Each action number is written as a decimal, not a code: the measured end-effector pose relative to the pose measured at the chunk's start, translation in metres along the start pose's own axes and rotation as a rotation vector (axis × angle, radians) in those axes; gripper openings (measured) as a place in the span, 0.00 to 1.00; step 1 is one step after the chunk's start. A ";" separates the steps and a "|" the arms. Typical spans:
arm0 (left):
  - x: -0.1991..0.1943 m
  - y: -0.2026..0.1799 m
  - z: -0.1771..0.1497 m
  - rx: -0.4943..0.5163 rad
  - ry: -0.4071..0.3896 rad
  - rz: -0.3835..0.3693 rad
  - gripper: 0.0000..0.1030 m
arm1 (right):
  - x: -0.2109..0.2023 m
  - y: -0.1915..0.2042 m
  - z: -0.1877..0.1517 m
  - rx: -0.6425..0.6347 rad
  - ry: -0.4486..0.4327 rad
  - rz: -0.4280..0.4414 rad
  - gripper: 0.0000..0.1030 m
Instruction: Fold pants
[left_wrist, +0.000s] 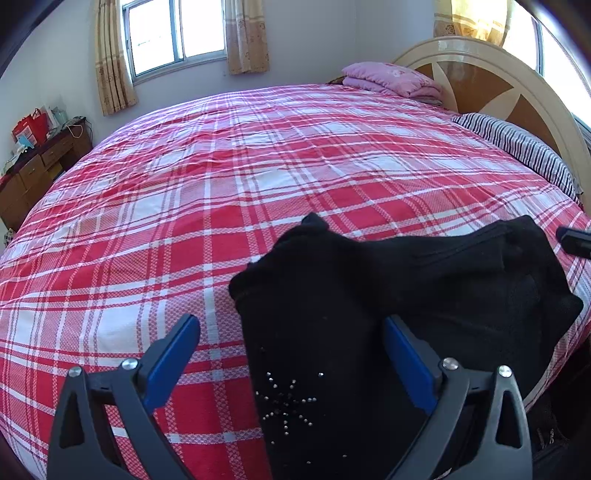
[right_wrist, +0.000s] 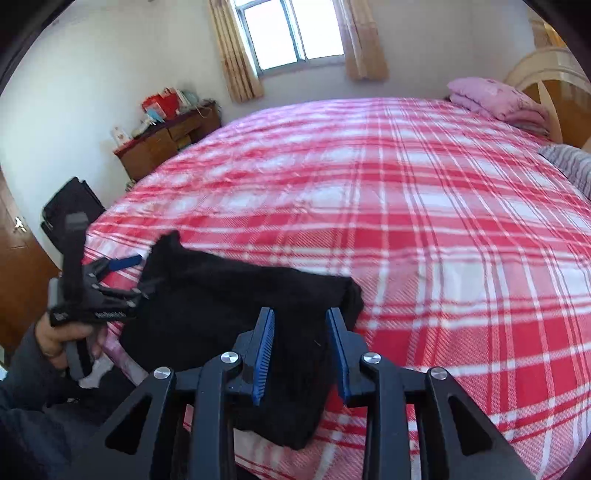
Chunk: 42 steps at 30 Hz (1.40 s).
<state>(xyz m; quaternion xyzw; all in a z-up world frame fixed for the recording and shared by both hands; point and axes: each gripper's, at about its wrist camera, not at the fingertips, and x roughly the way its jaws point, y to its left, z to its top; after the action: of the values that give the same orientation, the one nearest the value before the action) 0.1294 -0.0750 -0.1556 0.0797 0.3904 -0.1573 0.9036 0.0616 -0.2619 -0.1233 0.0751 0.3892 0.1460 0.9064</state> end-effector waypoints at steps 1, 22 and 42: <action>0.000 0.000 0.000 0.003 -0.001 0.002 0.98 | 0.000 0.003 0.004 -0.003 -0.007 0.025 0.39; 0.032 0.037 0.012 -0.054 0.027 -0.037 1.00 | 0.061 -0.005 -0.008 0.004 0.118 0.049 0.42; 0.041 0.080 0.013 -0.167 0.009 -0.037 1.00 | 0.012 -0.003 -0.061 0.011 0.162 -0.030 0.42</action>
<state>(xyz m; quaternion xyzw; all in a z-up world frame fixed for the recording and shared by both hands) 0.1929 -0.0122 -0.1752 -0.0023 0.4075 -0.1403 0.9023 0.0259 -0.2598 -0.1744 0.0620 0.4631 0.1359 0.8736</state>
